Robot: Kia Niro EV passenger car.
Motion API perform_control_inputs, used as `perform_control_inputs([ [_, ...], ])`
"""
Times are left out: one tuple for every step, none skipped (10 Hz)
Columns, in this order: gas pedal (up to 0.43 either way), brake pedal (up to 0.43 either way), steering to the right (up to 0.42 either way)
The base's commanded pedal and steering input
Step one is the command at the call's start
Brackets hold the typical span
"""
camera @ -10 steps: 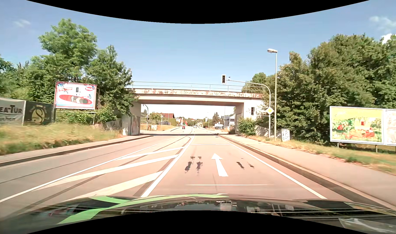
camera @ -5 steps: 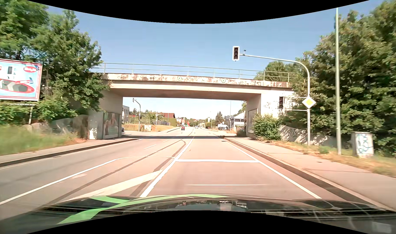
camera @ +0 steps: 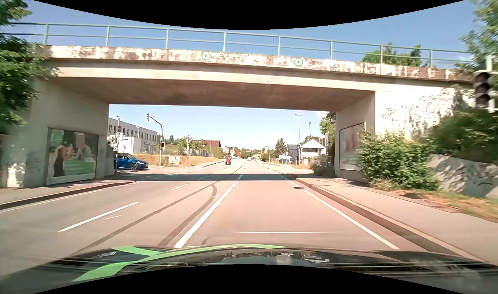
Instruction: Follow the waypoints while adhering to traffic rules and regulations
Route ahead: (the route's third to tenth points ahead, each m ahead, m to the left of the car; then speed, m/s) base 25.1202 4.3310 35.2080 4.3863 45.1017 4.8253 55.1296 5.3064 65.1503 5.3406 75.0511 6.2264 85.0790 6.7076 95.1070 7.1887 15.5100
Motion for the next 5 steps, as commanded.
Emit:
perform_control_inputs([
  [0.118,0.0,-0.009],
  [0.118,0.0,-0.009],
  [0.118,0.0,-0.009],
  [0.118,0.0,-0.009],
  [0.118,0.0,-0.009],
])
